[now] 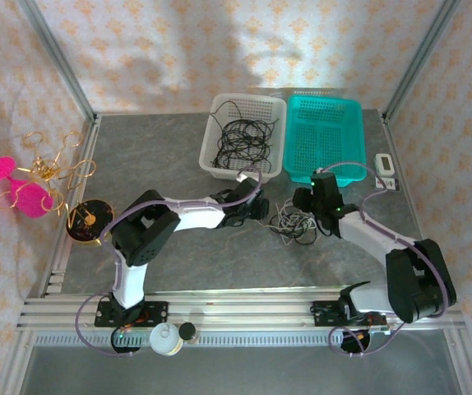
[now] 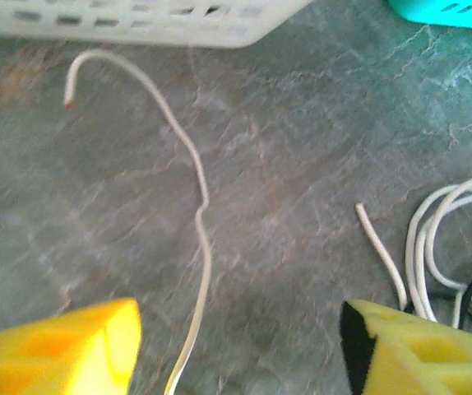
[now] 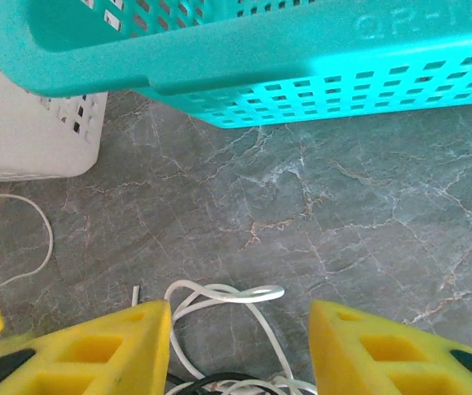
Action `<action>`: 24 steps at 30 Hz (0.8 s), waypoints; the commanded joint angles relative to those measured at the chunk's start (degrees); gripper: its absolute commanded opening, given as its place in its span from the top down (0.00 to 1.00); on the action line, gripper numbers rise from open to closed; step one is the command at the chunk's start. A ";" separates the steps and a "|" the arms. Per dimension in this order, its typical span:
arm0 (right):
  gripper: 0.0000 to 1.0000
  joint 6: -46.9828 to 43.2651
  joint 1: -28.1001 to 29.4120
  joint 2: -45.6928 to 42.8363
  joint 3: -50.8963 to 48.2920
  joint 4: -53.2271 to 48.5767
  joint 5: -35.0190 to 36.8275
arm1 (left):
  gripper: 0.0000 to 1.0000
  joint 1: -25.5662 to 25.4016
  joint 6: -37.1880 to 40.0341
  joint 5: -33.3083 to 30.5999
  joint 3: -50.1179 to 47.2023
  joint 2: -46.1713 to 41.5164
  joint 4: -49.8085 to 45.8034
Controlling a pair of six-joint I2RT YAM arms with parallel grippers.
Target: Untangle the cables
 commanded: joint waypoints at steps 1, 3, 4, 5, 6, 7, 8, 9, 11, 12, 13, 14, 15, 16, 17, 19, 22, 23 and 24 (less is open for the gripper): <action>0.52 -0.47 0.24 -2.08 -0.46 0.77 -0.10 | 0.67 -0.07 0.65 -3.32 2.73 2.34 -0.90; 0.52 -0.51 0.28 -3.03 -0.18 0.47 -0.06 | 0.89 -0.46 0.97 -5.35 1.57 0.64 -0.85; 0.52 -0.56 0.27 -3.97 0.13 0.06 0.12 | 0.96 -0.81 1.70 -6.81 0.31 -1.30 -0.66; 0.52 -0.61 0.28 -4.94 0.37 -0.33 0.45 | 1.00 -1.37 2.64 -7.94 -1.08 -3.16 -0.44; 0.52 -0.77 0.30 -6.29 0.59 -0.75 0.91 | 1.00 -2.12 4.69 -7.89 -2.81 -6.83 0.15; 0.52 -0.98 0.29 -6.86 0.76 -0.97 1.14 | 1.00 -2.79 6.90 -6.49 -4.45 -9.69 0.38; 0.52 -1.30 0.30 -9.34 0.82 -1.15 1.19 | 1.00 -3.36 8.08 -5.87 -5.76 -12.26 0.01; 0.52 -1.86 0.30 -10.87 0.91 -0.95 0.72 | 1.00 -4.19 8.90 -5.79 -7.29 -15.41 -0.70; 0.52 -3.24 0.30 -13.37 0.83 0.14 -1.33 | 1.00 -5.68 10.47 -5.65 -10.28 -21.33 -1.76; 0.52 -4.19 0.31 -14.67 0.56 1.34 -3.53 | 1.00 -6.53 10.91 -6.14 -11.61 -24.61 -2.55; 0.52 -5.22 0.28 -15.68 0.17 2.76 -6.23 | 1.00 -7.20 11.29 -6.30 -12.65 -27.78 -3.22; 0.52 -6.08 0.35 -16.43 -0.20 4.28 -8.95 | 1.00 -7.64 11.70 -6.63 -13.39 -30.51 -3.55; 0.52 -7.48 0.38 -17.15 -0.82 6.50 -13.96 | 1.00 -8.17 12.03 -7.62 -14.07 -33.80 -3.81; 0.52 -8.84 0.38 -17.66 -1.75 9.16 -18.43 | 1.00 -8.49 12.31 -8.29 -14.54 -36.89 -3.61; 0.52 -10.06 0.60 -18.03 -2.55 11.55 -22.53 | 1.00 -8.48 13.01 -8.33 -14.86 -39.56 -3.18; 0.52 -13.01 2.15 -18.66 -4.33 17.01 -29.82 | 1.00 -8.59 15.00 -9.06 -15.05 -44.73 -1.19; 0.47 -20.22 7.40 -19.37 -5.61 23.45 -34.58 | 1.00 -8.55 18.20 -10.40 -13.25 -49.38 1.06; 0.45 -22.95 9.44 -19.15 -5.51 24.78 -35.82 | 1.00 -8.63 19.37 -10.44 -12.63 -50.22 1.78; 0.43 -25.22 11.01 -18.52 -5.11 25.67 -38.02 | 1.00 -8.55 20.92 -10.69 -12.04 -50.87 2.39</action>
